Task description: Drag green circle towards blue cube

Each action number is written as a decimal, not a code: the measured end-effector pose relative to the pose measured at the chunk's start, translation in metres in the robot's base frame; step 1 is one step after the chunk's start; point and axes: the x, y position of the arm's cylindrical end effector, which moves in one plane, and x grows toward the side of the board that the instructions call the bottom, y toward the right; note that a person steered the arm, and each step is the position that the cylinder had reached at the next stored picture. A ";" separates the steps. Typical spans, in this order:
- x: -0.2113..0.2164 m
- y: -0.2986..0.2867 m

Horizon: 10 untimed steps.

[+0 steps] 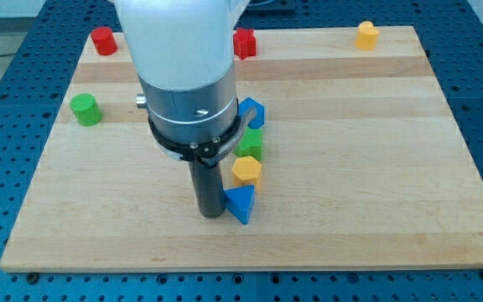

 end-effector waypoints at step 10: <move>-0.141 -0.247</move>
